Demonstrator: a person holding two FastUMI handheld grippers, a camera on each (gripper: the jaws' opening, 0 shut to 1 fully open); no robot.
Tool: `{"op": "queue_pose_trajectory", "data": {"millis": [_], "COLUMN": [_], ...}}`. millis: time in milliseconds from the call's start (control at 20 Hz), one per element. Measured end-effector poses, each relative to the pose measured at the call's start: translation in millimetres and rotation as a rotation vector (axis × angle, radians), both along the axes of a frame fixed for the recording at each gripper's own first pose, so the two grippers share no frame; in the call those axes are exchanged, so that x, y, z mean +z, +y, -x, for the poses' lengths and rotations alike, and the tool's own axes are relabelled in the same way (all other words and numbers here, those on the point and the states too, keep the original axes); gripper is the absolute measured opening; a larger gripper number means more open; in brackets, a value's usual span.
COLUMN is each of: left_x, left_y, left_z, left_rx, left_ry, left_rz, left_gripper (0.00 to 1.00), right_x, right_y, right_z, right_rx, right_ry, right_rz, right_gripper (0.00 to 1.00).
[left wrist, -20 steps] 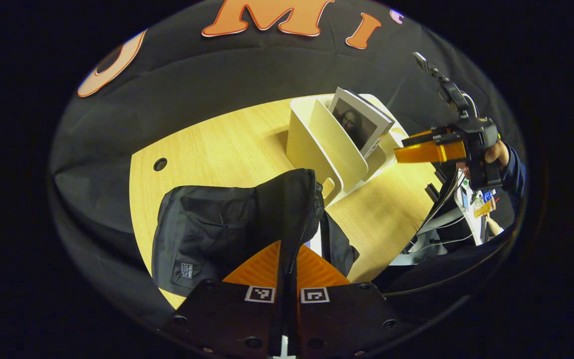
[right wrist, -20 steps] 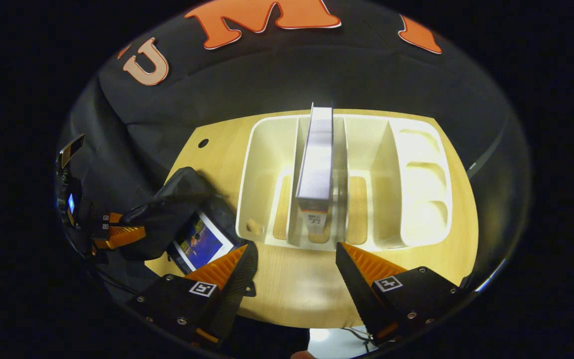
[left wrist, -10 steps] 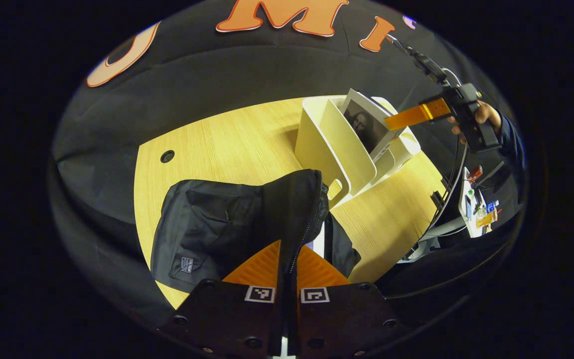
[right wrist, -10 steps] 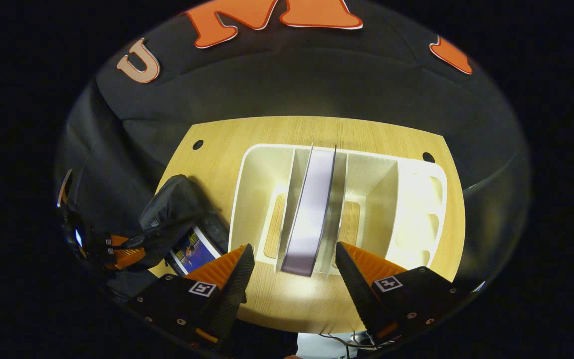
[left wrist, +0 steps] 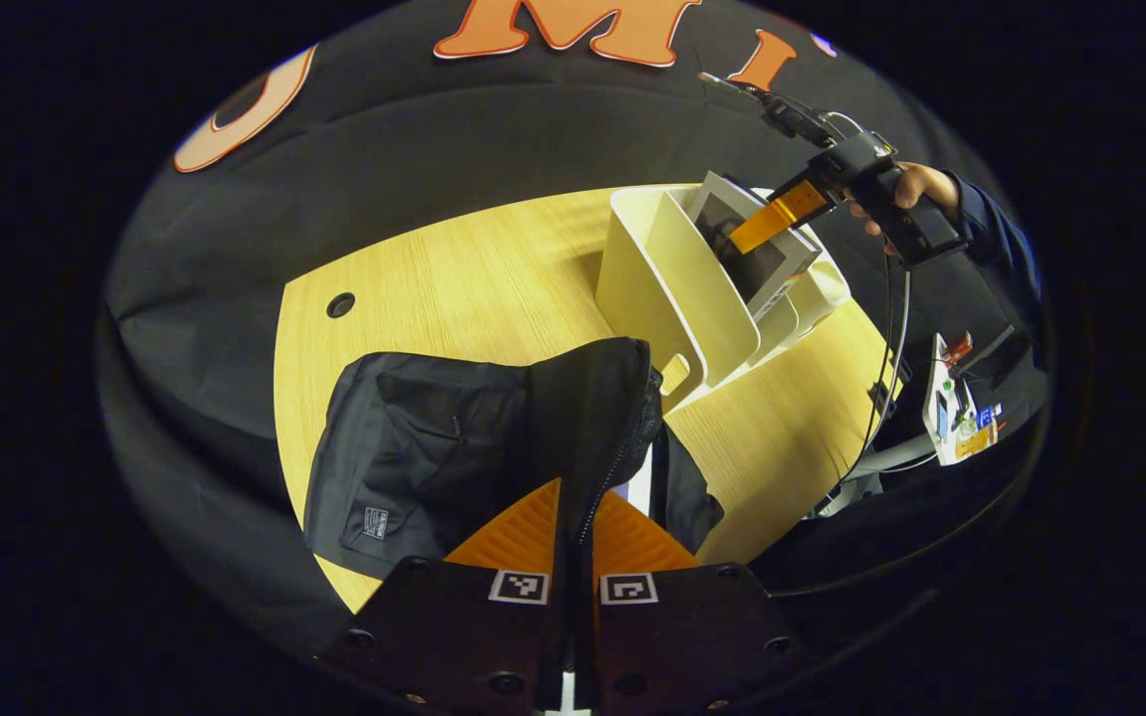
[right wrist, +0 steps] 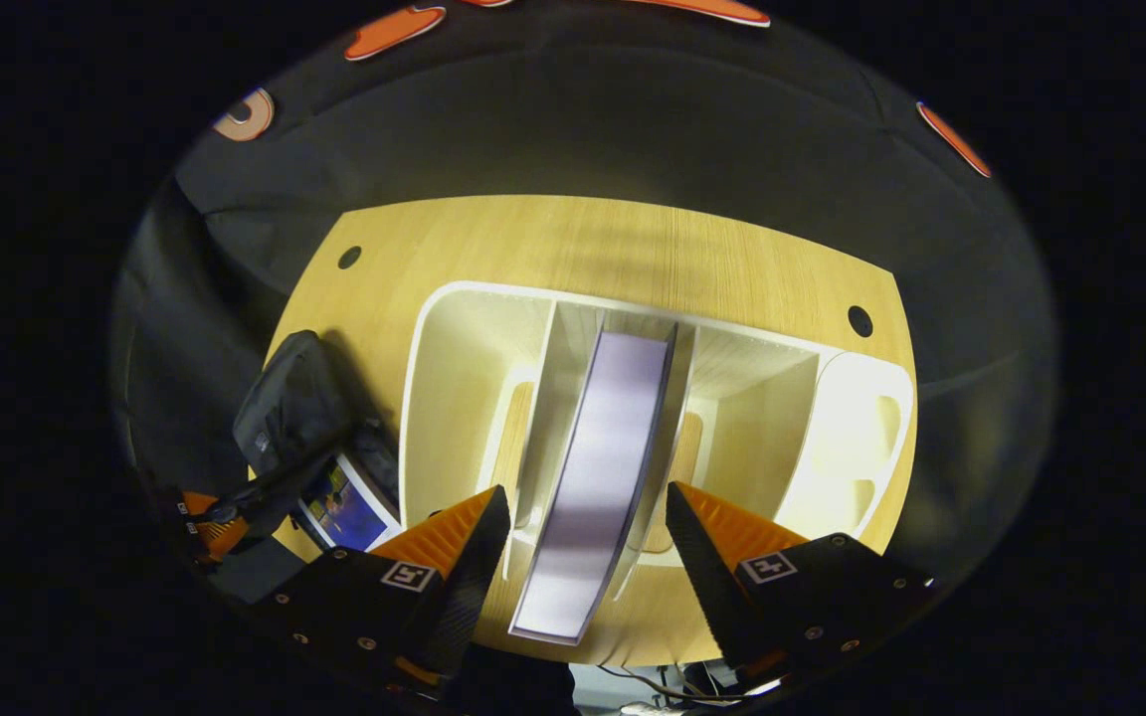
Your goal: Open the schoolbag, grab two books from the bookshelf and put them into the schoolbag.
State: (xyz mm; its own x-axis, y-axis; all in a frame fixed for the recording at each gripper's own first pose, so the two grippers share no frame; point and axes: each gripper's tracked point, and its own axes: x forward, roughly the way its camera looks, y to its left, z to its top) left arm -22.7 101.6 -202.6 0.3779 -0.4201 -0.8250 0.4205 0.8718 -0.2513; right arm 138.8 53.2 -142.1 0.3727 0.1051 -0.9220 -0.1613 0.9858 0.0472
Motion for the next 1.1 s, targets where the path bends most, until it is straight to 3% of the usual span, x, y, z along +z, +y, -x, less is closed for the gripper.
{"op": "queue_pose_trajectory", "data": {"millis": [50, 100, 200, 350, 500, 1100], "left_x": [0, 0, 1, 1, 1, 4], "left_y": [0, 0, 0, -2, -1, -1], "left_z": [1, 1, 0, 1, 0, -2], "left_rx": [0.006, 0.009, 0.012, 0.003, -0.021, -0.155], "left_ry": [0.005, 0.007, 0.009, 0.011, 0.005, -0.038], "left_rz": [0.000, 0.000, -0.003, 0.003, 0.008, 0.017], "left_gripper": [0.05, 0.05, 0.05, 0.05, 0.05, 0.05], "right_x": [-3, -5, -8, -7, -5, 18], "right_y": [0, 5, 7, 6, 3, 5], "right_z": [-2, -1, -1, 1, 12, 104], "right_rx": [-0.010, -0.012, -0.020, -0.056, -0.091, -0.225], "right_ry": [0.008, 0.024, 0.040, 0.052, 0.058, 0.030], "right_rz": [0.007, 0.002, 0.011, 0.031, 0.038, -0.027], "right_gripper": [0.89, 0.75, 0.71, 0.48, 0.39, 0.37]}}
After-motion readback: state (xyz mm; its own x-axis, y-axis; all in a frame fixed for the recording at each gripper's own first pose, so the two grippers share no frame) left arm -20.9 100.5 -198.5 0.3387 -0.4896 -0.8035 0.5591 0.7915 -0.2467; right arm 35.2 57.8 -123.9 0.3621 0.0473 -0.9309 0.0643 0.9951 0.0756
